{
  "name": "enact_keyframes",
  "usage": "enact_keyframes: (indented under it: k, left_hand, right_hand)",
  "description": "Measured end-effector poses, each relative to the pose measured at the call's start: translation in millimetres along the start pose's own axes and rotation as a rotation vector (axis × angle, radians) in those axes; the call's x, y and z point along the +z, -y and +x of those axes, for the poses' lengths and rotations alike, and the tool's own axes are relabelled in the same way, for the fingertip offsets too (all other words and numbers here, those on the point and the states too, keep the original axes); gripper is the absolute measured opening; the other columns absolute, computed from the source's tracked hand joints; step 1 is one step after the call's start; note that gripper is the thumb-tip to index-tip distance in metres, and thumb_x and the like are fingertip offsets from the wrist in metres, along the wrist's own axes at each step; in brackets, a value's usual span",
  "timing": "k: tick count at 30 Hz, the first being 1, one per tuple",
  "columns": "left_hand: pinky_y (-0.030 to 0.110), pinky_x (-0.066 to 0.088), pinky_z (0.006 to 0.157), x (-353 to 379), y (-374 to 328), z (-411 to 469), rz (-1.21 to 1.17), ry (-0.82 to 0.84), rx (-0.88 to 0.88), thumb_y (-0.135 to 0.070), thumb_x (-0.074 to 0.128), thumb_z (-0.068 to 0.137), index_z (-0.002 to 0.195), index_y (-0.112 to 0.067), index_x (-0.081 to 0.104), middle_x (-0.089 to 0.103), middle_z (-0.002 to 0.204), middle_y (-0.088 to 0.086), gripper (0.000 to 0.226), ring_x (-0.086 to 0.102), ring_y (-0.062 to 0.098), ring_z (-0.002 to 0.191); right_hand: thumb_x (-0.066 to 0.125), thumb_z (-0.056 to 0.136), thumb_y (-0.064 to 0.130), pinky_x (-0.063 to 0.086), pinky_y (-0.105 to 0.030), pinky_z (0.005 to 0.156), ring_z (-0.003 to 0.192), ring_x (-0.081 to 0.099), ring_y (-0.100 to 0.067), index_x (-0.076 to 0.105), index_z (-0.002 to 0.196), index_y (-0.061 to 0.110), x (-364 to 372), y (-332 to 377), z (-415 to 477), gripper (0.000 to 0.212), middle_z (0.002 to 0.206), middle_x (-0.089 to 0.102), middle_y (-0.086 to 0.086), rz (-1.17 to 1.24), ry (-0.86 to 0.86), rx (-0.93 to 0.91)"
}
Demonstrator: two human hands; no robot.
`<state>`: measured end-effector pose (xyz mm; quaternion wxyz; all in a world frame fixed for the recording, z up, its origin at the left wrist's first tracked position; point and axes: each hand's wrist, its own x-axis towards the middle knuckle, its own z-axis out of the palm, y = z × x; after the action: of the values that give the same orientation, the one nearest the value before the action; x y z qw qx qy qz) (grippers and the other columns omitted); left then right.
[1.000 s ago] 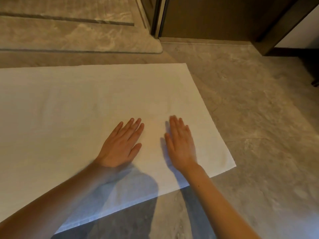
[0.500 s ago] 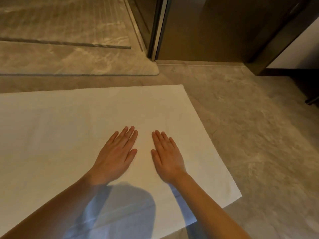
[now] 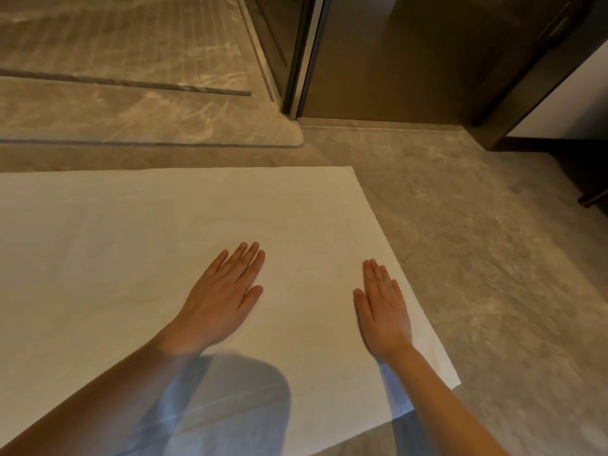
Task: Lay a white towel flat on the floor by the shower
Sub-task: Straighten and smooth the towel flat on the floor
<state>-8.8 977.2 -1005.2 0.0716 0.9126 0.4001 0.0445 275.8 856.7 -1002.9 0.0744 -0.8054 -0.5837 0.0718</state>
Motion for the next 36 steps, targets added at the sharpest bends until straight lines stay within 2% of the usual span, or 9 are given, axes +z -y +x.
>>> enact_keyframes:
  k: [7,10,12,17,20,22,24,30,36]
  left_hand:
    - [0.029,-0.017,0.115,-1.3,-3.6,-3.3,-0.027,0.007,0.002,-0.052,-0.011,0.089,0.153,-0.018,-0.004,-0.012,0.159,-0.003,0.072,-0.015,0.015,0.146]
    - [0.029,-0.020,0.114,-1.7,-2.2,-0.8,-0.014,-0.002,0.017,-0.056,-0.017,0.088,0.150,-0.020,-0.011,-0.017,0.158,-0.004,0.073,-0.020,0.014,0.145]
    - [0.029,-0.020,0.114,-4.8,-0.5,8.9,-0.007,-0.032,0.019,-0.054,-0.012,0.091,0.149,-0.020,-0.013,-0.017,0.158,-0.004,0.068,-0.022,0.013,0.144]
    - [0.032,-0.011,0.118,-14.4,1.0,55.1,-0.002,-0.087,-0.009,-0.041,0.011,0.103,0.154,-0.016,0.000,-0.006,0.161,-0.001,0.058,-0.009,0.014,0.148]
    - [0.031,-0.010,0.119,-3.2,8.6,67.5,0.001,-0.035,-0.040,-0.046,0.004,0.099,0.154,-0.017,-0.002,-0.006,0.162,-0.002,0.062,-0.009,0.012,0.148]
    - [0.031,-0.008,0.119,1.9,14.0,65.0,-0.002,-0.046,-0.042,-0.050,-0.005,0.093,0.154,-0.017,0.002,-0.002,0.161,-0.004,0.070,-0.005,0.011,0.148]
    - [0.032,-0.005,0.120,5.7,15.7,66.3,0.004,-0.066,-0.039,-0.050,-0.002,0.093,0.154,-0.016,0.006,0.002,0.161,-0.003,0.070,-0.002,0.012,0.148]
    - [0.035,0.001,0.120,3.9,13.8,66.0,0.012,-0.067,-0.035,-0.046,0.008,0.098,0.154,-0.014,0.014,0.010,0.161,0.000,0.065,0.005,0.015,0.149]
    - [0.037,0.002,0.121,0.5,11.4,66.2,-0.022,-0.052,-0.042,-0.045,0.008,0.097,0.154,-0.013,0.014,0.009,0.161,0.001,0.065,0.005,0.016,0.149]
  right_hand:
    - [0.017,0.103,0.038,0.000,-0.033,0.122,0.149,-0.004,-0.009,0.002,0.155,0.017,-9.4,-12.6,-16.0,0.058,0.163,0.000,0.003,0.004,0.008,0.116]
    - [0.015,0.103,0.039,0.002,-0.036,0.122,0.149,-0.001,-0.013,0.005,0.155,0.013,-13.3,-0.9,-10.5,0.059,0.163,0.004,-0.001,0.008,-0.023,0.123]
    - [0.012,0.101,0.040,0.004,-0.036,0.122,0.150,0.003,-0.016,0.010,0.155,0.011,-16.9,21.3,4.3,0.061,0.163,0.009,-0.003,0.045,-0.056,0.023]
    - [0.022,0.101,0.036,0.003,-0.034,0.121,0.149,0.010,-0.020,0.020,0.154,0.013,-5.5,102.4,57.0,0.057,0.161,0.019,-0.004,0.111,-0.036,-0.277]
    - [0.023,0.104,0.034,-0.002,-0.030,0.120,0.150,0.004,-0.016,0.016,0.155,0.016,9.9,124.4,82.4,0.055,0.162,0.014,0.000,0.102,0.029,-0.339]
    - [0.021,0.104,0.036,-0.004,-0.030,0.120,0.150,0.001,-0.013,0.011,0.155,0.019,15.2,121.1,88.6,0.055,0.163,0.010,0.003,0.081,0.067,-0.365]
    - [0.019,0.104,0.038,-0.003,-0.031,0.121,0.149,-0.002,-0.010,0.009,0.156,0.022,15.6,102.8,93.8,0.056,0.163,0.007,0.005,0.071,0.065,-0.370]
    - [0.021,0.102,0.046,-0.004,-0.026,0.119,0.148,0.000,-0.008,0.007,0.156,0.022,3.7,30.9,108.4,0.061,0.162,0.007,0.008,0.021,0.022,-0.203]
    - [0.026,0.102,0.044,0.001,-0.029,0.120,0.149,0.004,-0.012,0.013,0.155,0.016,-4.8,-8.0,111.8,0.061,0.163,0.011,0.002,0.002,-0.023,-0.086]
